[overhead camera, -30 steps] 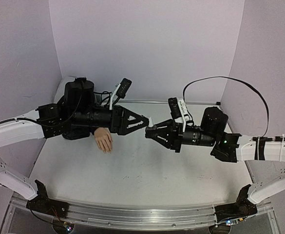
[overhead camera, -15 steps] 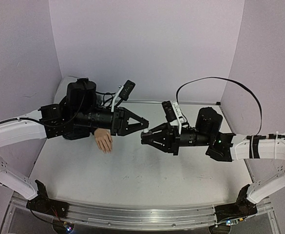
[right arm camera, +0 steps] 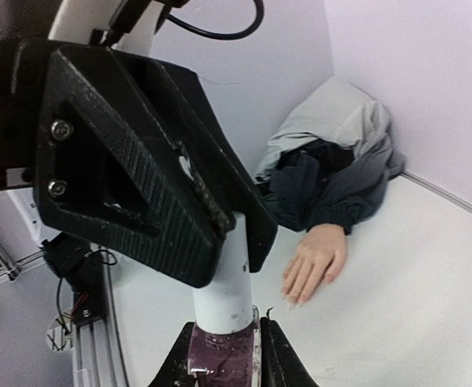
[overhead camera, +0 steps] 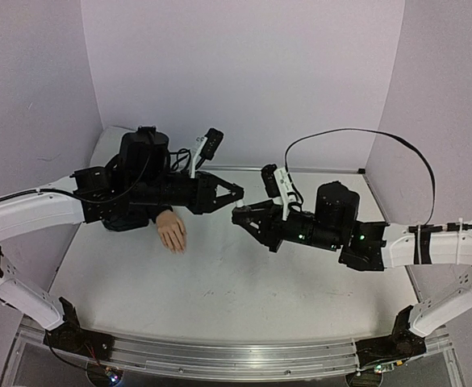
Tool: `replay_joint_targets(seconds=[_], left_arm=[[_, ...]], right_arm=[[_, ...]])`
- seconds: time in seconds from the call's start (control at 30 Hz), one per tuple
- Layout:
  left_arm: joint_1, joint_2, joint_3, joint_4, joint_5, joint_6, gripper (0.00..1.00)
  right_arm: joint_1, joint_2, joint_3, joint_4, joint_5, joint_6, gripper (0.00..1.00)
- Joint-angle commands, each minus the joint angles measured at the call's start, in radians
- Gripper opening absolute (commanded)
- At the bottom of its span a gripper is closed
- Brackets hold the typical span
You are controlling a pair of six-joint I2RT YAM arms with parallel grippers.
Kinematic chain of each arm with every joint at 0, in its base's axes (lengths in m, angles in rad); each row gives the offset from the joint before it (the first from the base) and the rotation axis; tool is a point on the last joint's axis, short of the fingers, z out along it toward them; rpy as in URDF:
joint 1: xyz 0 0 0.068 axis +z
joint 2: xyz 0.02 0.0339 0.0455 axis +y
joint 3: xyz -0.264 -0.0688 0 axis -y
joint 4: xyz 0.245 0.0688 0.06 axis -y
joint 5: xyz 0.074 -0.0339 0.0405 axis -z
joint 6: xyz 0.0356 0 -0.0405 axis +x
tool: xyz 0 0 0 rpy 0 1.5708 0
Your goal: Paint the nails
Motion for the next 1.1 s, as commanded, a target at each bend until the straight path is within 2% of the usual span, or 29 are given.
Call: replay_joint_targets(seconds=[0.0, 0.1, 0.13, 0.23, 0.37, 0.53, 0.63, 0.77, 1.07], left_arm=[[-0.010, 0.024, 0.080, -0.101, -0.025, -0.003, 0.00], [-0.010, 0.043, 0.098, -0.131, -0.031, -0.004, 0.00], [-0.010, 0.048, 0.102, -0.140, -0.029, -0.004, 0.03], [-0.010, 0.042, 0.107, -0.159, -0.026, 0.006, 0.24], [-0.002, 0.039, 0.142, -0.250, -0.073, 0.010, 0.40], [0.004, 0.012, 0.155, -0.295, -0.077, 0.016, 0.66], [0.008, 0.013, 0.164, -0.315, -0.063, 0.020, 0.73], [0.008, 0.041, 0.180, -0.323, -0.013, 0.018, 0.72], [0.008, 0.096, 0.212, -0.328, 0.052, 0.011, 0.52]], right_arm=[[0.011, -0.018, 0.047, 0.049, 0.339, -0.033, 0.00], [0.013, 0.008, 0.070, 0.048, 0.304, -0.055, 0.00], [0.013, 0.016, 0.071, 0.050, 0.278, -0.067, 0.00], [0.013, 0.025, 0.048, 0.068, 0.214, -0.088, 0.00], [0.011, 0.028, 0.000, 0.075, 0.171, -0.099, 0.00], [0.011, 0.009, -0.047, 0.076, 0.122, -0.095, 0.00], [0.011, -0.007, -0.061, 0.076, 0.091, -0.093, 0.00], [0.010, -0.012, -0.061, 0.075, 0.044, -0.095, 0.00], [0.011, 0.010, -0.038, 0.072, -0.018, -0.092, 0.00]])
